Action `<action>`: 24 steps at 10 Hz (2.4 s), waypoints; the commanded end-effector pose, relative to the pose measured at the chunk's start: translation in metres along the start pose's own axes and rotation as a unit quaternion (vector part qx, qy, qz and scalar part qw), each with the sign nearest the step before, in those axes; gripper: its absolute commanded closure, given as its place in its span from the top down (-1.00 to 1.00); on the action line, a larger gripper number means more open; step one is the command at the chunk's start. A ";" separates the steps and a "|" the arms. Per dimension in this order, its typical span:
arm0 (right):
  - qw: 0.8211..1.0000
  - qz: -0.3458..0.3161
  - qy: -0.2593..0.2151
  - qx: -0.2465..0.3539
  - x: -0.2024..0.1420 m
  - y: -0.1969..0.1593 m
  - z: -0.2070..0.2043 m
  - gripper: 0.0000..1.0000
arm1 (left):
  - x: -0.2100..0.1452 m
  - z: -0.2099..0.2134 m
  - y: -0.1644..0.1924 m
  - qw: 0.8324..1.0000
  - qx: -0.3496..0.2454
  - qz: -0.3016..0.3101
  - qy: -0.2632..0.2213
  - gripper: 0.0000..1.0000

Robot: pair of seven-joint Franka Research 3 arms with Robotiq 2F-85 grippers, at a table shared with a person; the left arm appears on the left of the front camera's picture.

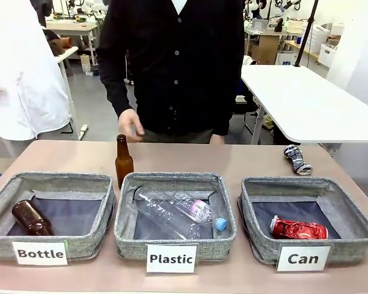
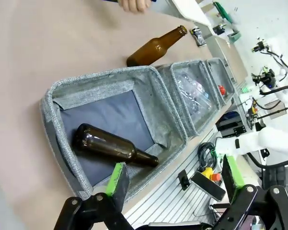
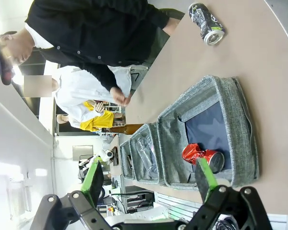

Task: Sort the can waste into the basket.
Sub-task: Pick up the can waste from the table and place it in the right Fabric basket.

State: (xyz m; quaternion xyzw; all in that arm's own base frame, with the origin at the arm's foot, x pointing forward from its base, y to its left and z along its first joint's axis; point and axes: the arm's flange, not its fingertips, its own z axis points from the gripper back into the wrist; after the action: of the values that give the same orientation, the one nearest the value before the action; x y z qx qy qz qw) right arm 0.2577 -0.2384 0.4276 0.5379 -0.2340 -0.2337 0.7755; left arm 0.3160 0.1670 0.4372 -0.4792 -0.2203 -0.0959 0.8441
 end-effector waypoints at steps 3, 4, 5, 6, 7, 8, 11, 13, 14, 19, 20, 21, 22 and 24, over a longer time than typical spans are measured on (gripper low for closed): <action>1.000 0.000 0.000 0.000 0.000 0.000 0.000 1.00 | -0.002 0.001 -0.001 1.000 -0.003 0.003 0.004 1.00; 0.994 0.029 -0.036 -0.097 0.009 0.025 -0.020 1.00 | -0.002 0.001 -0.001 1.000 -0.003 0.003 0.004 1.00; 0.989 0.067 -0.015 -0.133 0.028 0.054 -0.048 1.00 | -0.002 0.001 -0.001 1.000 -0.003 0.003 0.004 1.00; 0.978 0.095 -0.003 -0.185 0.051 0.077 -0.079 1.00 | -0.002 0.001 -0.001 1.000 -0.003 0.003 0.004 1.00; 0.960 0.121 -0.026 -0.250 0.083 0.093 -0.117 1.00 | -0.002 0.001 -0.001 1.000 -0.003 0.003 0.004 1.00; 0.942 0.148 -0.018 -0.302 0.095 0.105 -0.149 1.00 | -0.002 0.001 -0.001 1.000 -0.003 0.003 0.004 1.00; 0.903 0.196 0.040 -0.381 0.100 0.118 -0.230 1.00 | -0.002 0.001 -0.001 1.000 -0.003 0.003 0.004 1.00; 0.884 0.232 0.056 -0.402 0.097 0.107 -0.265 1.00 | -0.002 0.001 -0.001 1.000 -0.003 0.003 0.004 1.00; 0.885 0.241 0.069 -0.392 0.089 0.100 -0.262 1.00 | -0.002 0.001 -0.001 1.000 -0.003 0.003 0.004 1.00; 0.871 0.246 0.073 -0.419 0.098 0.093 -0.287 1.00 | -0.002 0.001 -0.001 1.000 -0.003 0.003 0.004 1.00; 0.860 0.250 0.077 -0.438 0.109 0.091 -0.309 1.00 | -0.001 -0.001 0.001 1.000 -0.001 0.002 0.001 1.00; 0.847 0.245 0.072 -0.467 0.119 0.088 -0.330 1.00 | -0.003 0.032 -0.006 0.998 0.017 0.023 0.048 1.00; 0.832 0.243 0.081 -0.492 0.129 0.083 -0.351 1.00 | -0.008 0.074 0.004 0.996 0.066 0.041 0.049 1.00; 0.814 0.227 0.088 -0.528 0.147 0.065 -0.383 1.00 | -0.022 0.124 0.023 0.993 0.081 0.079 0.033 1.00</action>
State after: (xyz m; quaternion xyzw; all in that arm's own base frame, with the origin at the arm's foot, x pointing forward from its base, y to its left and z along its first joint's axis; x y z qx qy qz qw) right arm 0.5934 -0.0366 0.3813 0.0208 -0.1387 -0.0685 0.9877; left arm 0.2685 0.2642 0.4613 -0.4123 -0.1712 -0.0400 0.8939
